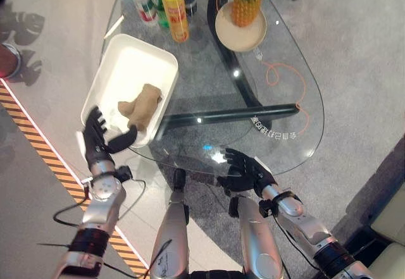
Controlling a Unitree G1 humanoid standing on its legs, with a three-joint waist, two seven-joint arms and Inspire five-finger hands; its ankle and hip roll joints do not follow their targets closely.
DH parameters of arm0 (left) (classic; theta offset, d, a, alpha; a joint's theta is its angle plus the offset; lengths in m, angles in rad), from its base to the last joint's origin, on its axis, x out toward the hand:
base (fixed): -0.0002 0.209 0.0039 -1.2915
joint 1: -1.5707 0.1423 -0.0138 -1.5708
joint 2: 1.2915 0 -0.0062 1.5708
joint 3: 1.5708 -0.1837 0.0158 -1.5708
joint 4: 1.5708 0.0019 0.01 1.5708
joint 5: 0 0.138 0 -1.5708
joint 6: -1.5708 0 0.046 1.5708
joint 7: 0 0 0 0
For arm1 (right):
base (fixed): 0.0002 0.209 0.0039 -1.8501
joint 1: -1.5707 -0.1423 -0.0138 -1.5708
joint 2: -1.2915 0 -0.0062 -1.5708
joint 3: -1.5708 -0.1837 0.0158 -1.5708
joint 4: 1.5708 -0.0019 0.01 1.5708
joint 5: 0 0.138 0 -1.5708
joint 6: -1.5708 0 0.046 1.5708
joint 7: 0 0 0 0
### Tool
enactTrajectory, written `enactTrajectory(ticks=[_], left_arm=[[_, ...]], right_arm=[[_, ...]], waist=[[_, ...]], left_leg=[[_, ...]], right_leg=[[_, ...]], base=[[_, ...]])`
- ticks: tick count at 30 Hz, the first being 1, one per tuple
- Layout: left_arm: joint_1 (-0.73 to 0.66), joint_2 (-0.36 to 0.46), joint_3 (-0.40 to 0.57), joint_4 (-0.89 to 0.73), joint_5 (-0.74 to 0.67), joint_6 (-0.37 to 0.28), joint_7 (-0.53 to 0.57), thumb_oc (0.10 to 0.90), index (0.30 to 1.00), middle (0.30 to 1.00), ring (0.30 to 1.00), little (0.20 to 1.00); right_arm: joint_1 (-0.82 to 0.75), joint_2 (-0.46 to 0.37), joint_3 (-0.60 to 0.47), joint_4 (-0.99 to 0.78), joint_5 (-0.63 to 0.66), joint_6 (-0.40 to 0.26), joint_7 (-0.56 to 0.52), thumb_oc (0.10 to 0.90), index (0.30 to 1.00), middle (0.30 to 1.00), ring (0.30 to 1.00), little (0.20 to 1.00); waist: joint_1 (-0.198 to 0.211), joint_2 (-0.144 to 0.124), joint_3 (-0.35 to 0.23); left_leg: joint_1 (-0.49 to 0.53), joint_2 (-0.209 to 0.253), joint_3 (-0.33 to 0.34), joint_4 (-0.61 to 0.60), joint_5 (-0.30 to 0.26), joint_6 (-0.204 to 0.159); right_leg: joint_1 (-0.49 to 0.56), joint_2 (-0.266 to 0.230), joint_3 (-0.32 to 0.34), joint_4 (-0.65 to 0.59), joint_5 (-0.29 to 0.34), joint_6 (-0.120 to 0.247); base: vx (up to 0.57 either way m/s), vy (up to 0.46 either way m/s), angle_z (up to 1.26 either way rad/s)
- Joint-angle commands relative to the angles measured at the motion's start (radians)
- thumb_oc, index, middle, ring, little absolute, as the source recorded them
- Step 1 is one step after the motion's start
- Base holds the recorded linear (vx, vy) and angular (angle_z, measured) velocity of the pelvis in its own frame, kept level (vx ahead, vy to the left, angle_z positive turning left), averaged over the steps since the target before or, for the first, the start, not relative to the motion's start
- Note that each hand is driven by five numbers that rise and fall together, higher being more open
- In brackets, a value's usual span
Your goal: Wipe the table with a cloth and put it in the basket.
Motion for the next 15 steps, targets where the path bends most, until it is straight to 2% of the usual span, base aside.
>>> enactTrajectory(ticks=[1,6,9,12,15], left_arm=[[0.030,-0.003,0.011,0.020,-0.022,-0.006,-0.058,0.800,0.900,0.900,0.900,0.900],[0.122,-0.083,-0.044,0.120,-0.073,0.037,-0.161,0.800,0.900,0.900,0.900,0.900],[0.169,-0.130,-0.062,0.192,-0.102,0.073,-0.212,0.800,0.900,0.900,0.900,0.900],[0.210,-0.205,-0.080,0.358,-0.091,0.105,-0.248,0.800,0.900,0.900,0.900,0.900],[0.212,-0.236,-0.083,0.458,-0.087,0.113,-0.260,0.800,0.900,0.900,0.900,0.900]], right_arm=[[0.056,0.027,-0.047,-0.054,-0.009,-0.097,0.039,0.800,0.900,0.900,0.900,0.900],[0.101,0.065,-0.084,0.067,-0.045,-0.097,0.042,0.800,0.900,0.900,0.900,0.900],[0.125,0.089,-0.104,0.135,-0.044,-0.073,0.033,0.800,0.900,0.900,0.900,0.900],[0.142,0.129,-0.130,0.296,-0.047,-0.054,0.011,0.800,0.900,0.900,0.900,0.900],[0.136,0.148,-0.138,0.407,-0.052,-0.055,0.005,0.800,0.900,0.900,0.900,0.900]], waist=[[-0.011,0.006,-0.064],[-0.014,0.012,-0.134],[-0.010,0.012,-0.177],[-0.003,0.010,-0.255],[0.000,0.009,-0.296]], left_leg=[[0.017,-0.092,0.030,0.020,0.002,0.071],[0.088,-0.083,0.020,-0.022,0.009,0.061],[0.132,-0.078,0.015,-0.050,0.012,0.055],[0.186,-0.068,0.004,-0.080,0.012,0.049],[0.210,-0.060,0.003,-0.090,0.010,0.047]], right_leg=[[0.135,0.059,-0.024,-0.054,-0.034,-0.014],[0.230,0.056,-0.032,-0.110,-0.028,-0.018],[0.284,0.053,-0.039,-0.145,-0.022,-0.017],[0.348,0.047,-0.043,-0.191,-0.011,-0.014],[0.374,0.045,-0.044,-0.209,-0.008,-0.012]], base=[[0.06,-0.106,0.01],[0.04,-0.078,0.01],[0.08,-0.095,0.04],[0.09,-0.085,0.03],[0.08,-0.042,0.01]])
